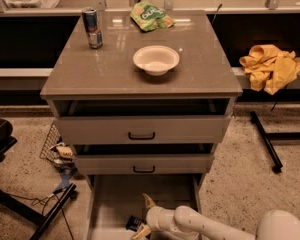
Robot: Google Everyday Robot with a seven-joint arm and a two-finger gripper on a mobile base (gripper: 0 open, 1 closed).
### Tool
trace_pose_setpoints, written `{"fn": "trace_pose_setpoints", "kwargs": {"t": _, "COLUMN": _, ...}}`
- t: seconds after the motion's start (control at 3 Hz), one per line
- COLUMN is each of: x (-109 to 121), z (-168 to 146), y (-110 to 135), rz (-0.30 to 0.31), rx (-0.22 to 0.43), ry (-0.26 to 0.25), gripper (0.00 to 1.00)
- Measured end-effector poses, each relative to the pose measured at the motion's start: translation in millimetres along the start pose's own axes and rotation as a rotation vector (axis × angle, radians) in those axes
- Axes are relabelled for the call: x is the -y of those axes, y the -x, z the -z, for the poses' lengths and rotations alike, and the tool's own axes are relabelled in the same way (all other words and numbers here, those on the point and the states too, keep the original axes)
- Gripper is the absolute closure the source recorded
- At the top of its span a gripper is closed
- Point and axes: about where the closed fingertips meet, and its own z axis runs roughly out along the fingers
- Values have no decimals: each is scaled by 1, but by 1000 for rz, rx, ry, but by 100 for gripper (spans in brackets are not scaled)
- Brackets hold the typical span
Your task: Pick rxbar blueberry from bottom drawer and place on counter
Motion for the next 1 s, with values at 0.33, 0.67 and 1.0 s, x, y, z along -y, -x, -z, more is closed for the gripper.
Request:
{"fn": "trace_pose_setpoints", "kwargs": {"t": 0.33, "x": -13, "z": -10, "y": -17, "rz": 12, "rx": -64, "ry": 17, "gripper": 0}}
{"fn": "trace_pose_setpoints", "kwargs": {"t": 0.67, "x": -17, "z": -16, "y": -36, "rz": 34, "rx": -161, "ry": 25, "gripper": 0}}
{"fn": "trace_pose_setpoints", "kwargs": {"t": 1.0, "x": -19, "z": -24, "y": -51, "rz": 54, "rx": -246, "ry": 31, "gripper": 0}}
